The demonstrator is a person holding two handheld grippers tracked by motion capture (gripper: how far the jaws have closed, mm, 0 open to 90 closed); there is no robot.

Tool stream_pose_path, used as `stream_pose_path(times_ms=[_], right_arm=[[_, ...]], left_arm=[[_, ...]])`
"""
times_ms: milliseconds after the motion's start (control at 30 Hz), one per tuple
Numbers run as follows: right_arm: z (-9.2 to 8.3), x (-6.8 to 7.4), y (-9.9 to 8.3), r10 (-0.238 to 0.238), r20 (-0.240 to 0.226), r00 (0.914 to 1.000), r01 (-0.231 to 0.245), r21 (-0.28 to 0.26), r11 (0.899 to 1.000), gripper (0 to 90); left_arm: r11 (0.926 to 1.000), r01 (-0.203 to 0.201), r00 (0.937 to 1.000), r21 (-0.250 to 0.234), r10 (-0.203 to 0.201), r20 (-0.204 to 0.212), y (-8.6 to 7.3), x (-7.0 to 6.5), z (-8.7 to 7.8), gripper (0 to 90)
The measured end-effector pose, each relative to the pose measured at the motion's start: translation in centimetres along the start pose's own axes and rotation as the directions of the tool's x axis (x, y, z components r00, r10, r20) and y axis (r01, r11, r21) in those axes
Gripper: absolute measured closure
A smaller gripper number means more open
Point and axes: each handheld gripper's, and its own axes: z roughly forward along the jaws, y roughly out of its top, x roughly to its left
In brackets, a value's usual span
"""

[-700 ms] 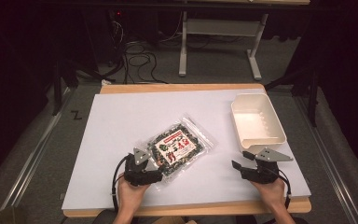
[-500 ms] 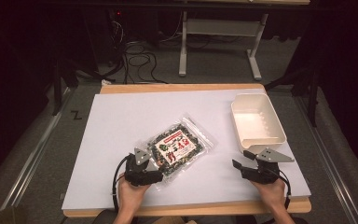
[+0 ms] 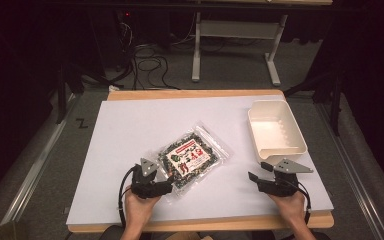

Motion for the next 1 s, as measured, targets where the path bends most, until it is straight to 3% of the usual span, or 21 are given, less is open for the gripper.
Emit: stream_pose_path(times_ms=[100, 233, 333, 500, 667, 900, 1000], right_arm=[[0.5, 0.3, 0.2, -0.009, -0.001, 1.0, 0.009, 0.029, 1.0, 36.4], [0.6, 1.0, 0.7, -0.058, 0.009, 0.9983, 0.058, 0.009, 0.998, 39.5], [0.8, 1.4, 1.0, -0.067, -0.002, 0.9978, 0.067, 0.021, 0.998, 40.0], [1.8, 2.0, 2.2, -0.012, 0.005, 0.9999, 0.012, 0.065, 0.998, 39.0], [2.7, 2.4, 3.3, -0.027, -0.002, 0.9996, 0.027, 0.09, 0.996, 39.0], [4.2, 1.7, 4.7, 0.078, -0.046, 0.9959, -0.071, 0.136, 0.988, 35.5], [4.8, 1.4, 5.6, 0.079, -0.05, 0.9957, -0.071, 0.145, 0.987, 36.0]], left_arm=[[0.9996, -0.011, 0.9999, 0.027, 0.011, 0.001, 0.1, 0.3, 0.4, 20.3], [0.9993, -0.015, 0.9999, 0.033, 0.014, 0.008, 0.1, 0.2, 0.5, 20.1], [0.9989, -0.03, 0.9996, 0.036, 0.03, 0.004, 0.1, 0.0, 0.6, 20.0], [0.9973, -0.046, 0.9989, 0.058, 0.046, 0.001, 0.0, -0.5, 1.3, 20.5], [0.9955, -0.064, 0.9979, 0.07, 0.064, 0.003, -0.1, -0.9, 1.7, 20.4], [0.9963, -0.048, 0.9988, 0.071, 0.048, 0.002, -0.1, -0.6, 1.8, 20.4], [0.9956, -0.052, 0.9986, 0.078, 0.052, 0.004, -0.2, -0.6, 1.8, 20.4]])
